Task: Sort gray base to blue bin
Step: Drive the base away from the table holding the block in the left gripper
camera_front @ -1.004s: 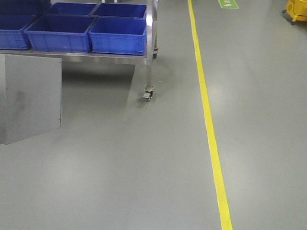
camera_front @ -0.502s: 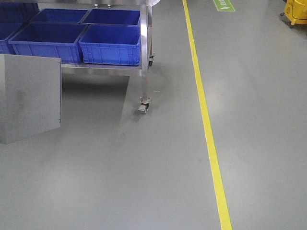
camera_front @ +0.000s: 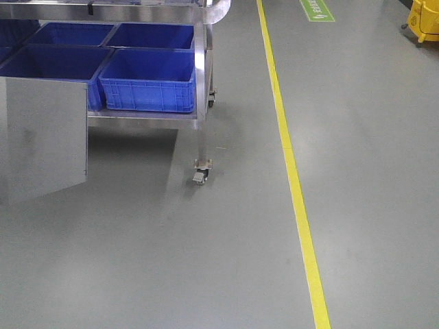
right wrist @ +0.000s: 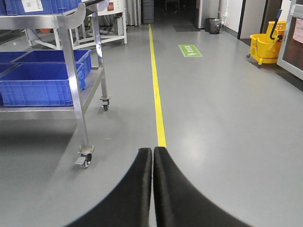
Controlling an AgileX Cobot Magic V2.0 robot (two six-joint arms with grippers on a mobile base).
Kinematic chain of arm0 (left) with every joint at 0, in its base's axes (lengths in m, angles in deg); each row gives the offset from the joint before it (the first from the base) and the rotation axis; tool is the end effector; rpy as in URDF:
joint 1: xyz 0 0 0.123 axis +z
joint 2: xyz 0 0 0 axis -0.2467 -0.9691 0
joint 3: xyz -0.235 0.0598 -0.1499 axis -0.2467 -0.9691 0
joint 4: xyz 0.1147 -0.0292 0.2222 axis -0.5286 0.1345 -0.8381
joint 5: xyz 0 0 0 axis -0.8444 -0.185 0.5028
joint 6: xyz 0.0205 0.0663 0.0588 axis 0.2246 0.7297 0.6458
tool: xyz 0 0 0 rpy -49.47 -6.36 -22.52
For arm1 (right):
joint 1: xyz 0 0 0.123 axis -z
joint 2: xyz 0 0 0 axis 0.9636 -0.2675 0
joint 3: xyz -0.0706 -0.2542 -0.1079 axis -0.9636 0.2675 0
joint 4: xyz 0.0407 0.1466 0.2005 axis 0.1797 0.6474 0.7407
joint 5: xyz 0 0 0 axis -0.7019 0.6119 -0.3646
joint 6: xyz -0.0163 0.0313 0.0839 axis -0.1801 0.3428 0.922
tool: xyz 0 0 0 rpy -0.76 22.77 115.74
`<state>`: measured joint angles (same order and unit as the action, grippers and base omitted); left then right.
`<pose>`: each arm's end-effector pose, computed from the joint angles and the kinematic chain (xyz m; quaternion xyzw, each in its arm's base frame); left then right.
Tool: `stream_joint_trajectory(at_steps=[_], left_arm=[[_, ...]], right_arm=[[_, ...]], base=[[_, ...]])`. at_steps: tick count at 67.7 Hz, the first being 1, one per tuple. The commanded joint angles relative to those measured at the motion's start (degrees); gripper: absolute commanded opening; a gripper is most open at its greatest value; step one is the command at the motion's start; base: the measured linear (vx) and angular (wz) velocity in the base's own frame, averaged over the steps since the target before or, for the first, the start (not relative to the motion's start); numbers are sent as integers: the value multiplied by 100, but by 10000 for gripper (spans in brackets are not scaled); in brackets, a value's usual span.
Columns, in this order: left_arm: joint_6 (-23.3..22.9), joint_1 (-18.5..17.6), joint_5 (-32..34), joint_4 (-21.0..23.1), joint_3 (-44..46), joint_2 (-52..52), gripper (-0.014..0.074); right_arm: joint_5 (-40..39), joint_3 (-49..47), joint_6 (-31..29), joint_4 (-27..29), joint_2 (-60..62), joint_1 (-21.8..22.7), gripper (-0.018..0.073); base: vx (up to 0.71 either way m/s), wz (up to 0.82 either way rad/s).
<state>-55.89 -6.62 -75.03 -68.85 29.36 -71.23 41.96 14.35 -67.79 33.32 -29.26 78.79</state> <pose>0.1004 -0.0374 0.3842 0.0418 0.7310 -0.2002 0.6511 0.0554 -0.0040 0.1844 0.0355 0.7569 -0.0173 0.6524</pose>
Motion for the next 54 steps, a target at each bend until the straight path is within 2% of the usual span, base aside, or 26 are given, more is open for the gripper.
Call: stream_joint_trajectory(at_steps=[1,26,54], left_arm=[[-31,-5,638,25,171,5,4],[-31,-5,638,25,171,-7,4],[-31,-5,638,25,171,-7,4]], right_arm=[[-429,12,-72,-45,50,28,-5],[-429,12,-72,-45,50,28,-5],[-429,12,-72,-45,50,28,-5]], base=[[37,-4],[32,18],[21,73]])
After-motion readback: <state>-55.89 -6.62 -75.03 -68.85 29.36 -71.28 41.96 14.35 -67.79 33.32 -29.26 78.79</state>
